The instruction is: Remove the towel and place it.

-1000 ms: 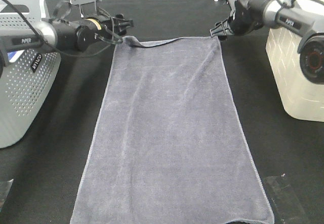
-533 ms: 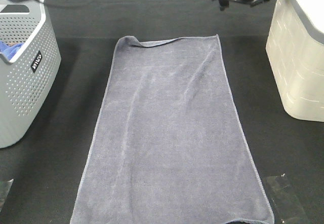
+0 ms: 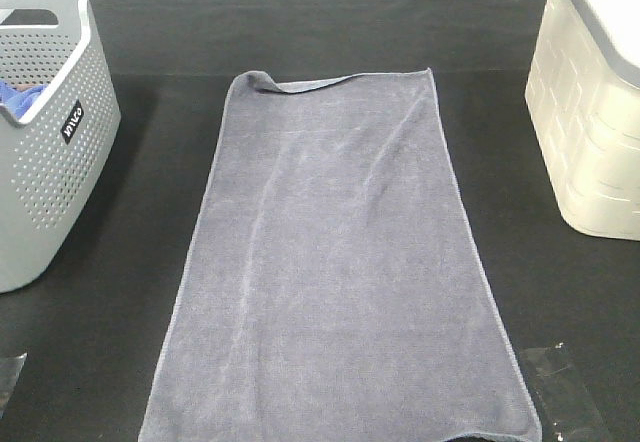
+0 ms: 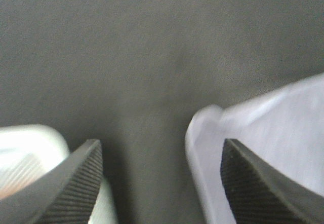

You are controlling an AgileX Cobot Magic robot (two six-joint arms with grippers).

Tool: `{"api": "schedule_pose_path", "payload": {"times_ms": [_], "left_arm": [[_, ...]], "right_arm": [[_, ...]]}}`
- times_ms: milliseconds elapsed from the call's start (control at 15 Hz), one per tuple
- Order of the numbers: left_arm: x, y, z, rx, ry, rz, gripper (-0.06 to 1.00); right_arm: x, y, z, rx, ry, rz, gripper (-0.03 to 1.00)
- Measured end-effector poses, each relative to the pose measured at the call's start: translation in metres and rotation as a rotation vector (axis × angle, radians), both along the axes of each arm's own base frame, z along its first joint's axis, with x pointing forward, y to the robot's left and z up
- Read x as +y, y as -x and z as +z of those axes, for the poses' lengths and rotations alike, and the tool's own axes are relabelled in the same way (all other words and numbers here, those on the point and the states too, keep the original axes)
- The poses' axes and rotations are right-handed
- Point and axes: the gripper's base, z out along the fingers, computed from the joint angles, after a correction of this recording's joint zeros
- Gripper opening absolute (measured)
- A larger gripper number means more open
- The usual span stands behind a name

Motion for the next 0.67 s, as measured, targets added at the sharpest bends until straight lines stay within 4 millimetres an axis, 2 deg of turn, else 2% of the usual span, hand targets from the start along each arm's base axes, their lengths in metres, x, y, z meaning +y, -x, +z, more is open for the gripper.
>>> {"api": "schedule_pose_path", "payload": {"times_ms": [133,267,400,533,600,667], "left_arm": [[0.012,0.028,0.030,0.042,-0.027,0.033,0.64],[0.023,0.052,0.048,0.112,-0.080,0.059,0.64],[0.030,0.069,0.063,0.110,-0.105,0.064,0.64],[0.037,0.091,0.072,0.113,-0.111,0.062,0.64],[0.045,0.115,0.074,0.130,-0.117,0.062,0.64],[0.045,0.115,0.074,0.130,-0.117,0.062,0.64]], "right_arm": [[-0.001,0.010,0.018,-0.023,-0.011,0.003,0.76],[-0.001,0.024,0.033,-0.026,-0.043,0.012,0.76],[-0.004,0.043,0.045,-0.013,-0.055,0.017,0.76],[-0.009,0.068,0.054,0.012,-0.050,0.016,0.76],[-0.014,0.094,0.062,0.034,-0.047,0.016,0.76],[-0.014,0.094,0.062,0.034,-0.047,0.016,0.76]]}}
